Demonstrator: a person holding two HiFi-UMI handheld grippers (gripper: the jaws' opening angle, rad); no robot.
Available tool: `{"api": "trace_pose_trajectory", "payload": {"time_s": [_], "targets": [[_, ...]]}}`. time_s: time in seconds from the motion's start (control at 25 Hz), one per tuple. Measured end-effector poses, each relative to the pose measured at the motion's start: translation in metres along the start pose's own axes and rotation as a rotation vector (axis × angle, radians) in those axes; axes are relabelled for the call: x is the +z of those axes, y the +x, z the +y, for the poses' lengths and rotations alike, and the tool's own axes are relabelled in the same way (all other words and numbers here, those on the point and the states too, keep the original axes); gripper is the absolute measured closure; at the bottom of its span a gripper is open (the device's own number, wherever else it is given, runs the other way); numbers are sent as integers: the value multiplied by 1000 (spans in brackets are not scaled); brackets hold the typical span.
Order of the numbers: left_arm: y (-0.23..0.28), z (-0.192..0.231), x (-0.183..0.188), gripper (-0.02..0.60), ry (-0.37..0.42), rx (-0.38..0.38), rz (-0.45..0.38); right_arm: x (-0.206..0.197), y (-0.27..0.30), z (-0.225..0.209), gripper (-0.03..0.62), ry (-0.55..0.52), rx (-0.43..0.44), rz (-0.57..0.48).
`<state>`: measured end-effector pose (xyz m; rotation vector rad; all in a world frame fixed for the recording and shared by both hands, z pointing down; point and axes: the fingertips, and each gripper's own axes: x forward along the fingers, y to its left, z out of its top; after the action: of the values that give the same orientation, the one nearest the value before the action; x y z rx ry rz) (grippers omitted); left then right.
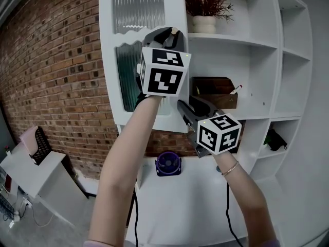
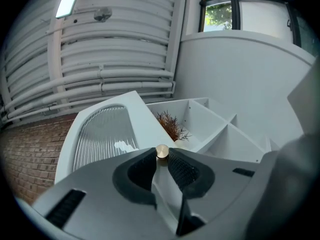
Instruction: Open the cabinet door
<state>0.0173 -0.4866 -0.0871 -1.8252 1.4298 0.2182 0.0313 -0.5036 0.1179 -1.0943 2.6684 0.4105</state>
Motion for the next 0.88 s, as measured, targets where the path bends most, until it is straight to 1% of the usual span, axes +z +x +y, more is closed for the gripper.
{"api": "trace_pose_trajectory", "payload": {"time_s": [0.36,0.88], "targets": [[-28,8,19,508,-68,-25,-24,12,-19,28,480,-1,-27,-8],[-66,24,41,503,-133,-61,-54,28,-38,70,502,-10,-37,-19]]}}
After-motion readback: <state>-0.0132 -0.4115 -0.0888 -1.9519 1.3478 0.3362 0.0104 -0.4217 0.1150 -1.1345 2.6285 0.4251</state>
